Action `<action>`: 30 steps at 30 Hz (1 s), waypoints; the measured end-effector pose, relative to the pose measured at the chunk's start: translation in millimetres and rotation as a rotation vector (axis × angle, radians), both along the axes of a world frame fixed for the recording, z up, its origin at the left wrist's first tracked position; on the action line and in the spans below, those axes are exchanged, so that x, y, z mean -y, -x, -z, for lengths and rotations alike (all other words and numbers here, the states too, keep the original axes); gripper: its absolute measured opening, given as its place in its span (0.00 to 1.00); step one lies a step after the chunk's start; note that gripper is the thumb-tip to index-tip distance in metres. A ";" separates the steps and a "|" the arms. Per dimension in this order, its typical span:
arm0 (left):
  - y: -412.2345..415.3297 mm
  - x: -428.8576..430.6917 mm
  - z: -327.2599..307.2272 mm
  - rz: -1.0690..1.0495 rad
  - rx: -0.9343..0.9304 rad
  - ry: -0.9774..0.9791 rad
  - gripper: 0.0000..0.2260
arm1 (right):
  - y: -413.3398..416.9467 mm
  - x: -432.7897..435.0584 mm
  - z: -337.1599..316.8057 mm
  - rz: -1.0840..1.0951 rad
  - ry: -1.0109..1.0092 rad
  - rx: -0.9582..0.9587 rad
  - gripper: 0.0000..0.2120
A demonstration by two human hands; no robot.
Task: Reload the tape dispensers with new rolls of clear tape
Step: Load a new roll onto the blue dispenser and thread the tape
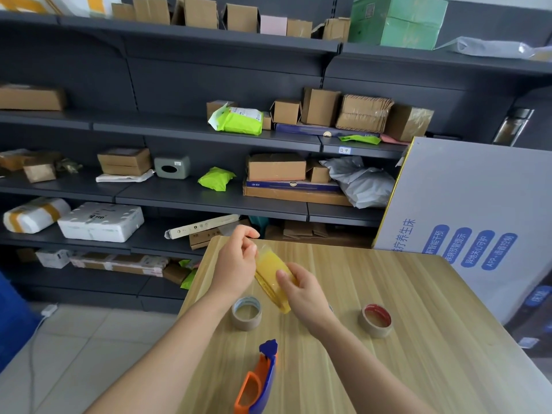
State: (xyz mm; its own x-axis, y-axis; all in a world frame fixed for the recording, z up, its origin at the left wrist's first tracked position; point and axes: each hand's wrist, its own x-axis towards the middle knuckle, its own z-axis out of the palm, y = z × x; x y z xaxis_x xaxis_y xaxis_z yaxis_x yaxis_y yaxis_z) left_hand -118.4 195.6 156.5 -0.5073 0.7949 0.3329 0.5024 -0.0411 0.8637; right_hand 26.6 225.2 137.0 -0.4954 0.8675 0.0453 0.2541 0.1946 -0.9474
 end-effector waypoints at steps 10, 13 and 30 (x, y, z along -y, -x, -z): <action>12.1 9.8 -7.3 0.256 0.243 0.027 0.20 | 1.0 -11.8 -3.5 0.121 0.144 -0.084 0.05; 20.5 13.8 -3.4 0.323 -0.030 0.105 0.19 | -0.4 -14.6 2.5 0.164 0.210 -0.092 0.07; 15.6 38.4 14.5 0.508 0.503 0.413 0.08 | -11.0 -16.6 3.9 -0.196 0.651 0.008 0.35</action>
State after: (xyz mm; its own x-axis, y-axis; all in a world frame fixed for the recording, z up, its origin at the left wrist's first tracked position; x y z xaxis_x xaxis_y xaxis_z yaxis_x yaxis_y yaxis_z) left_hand -133.9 157.2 142.0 -0.0635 0.9762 -0.2076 0.0570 0.2112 0.9758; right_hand 37.6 241.8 133.1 -0.6446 0.6107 -0.4599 0.2798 -0.3714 -0.8853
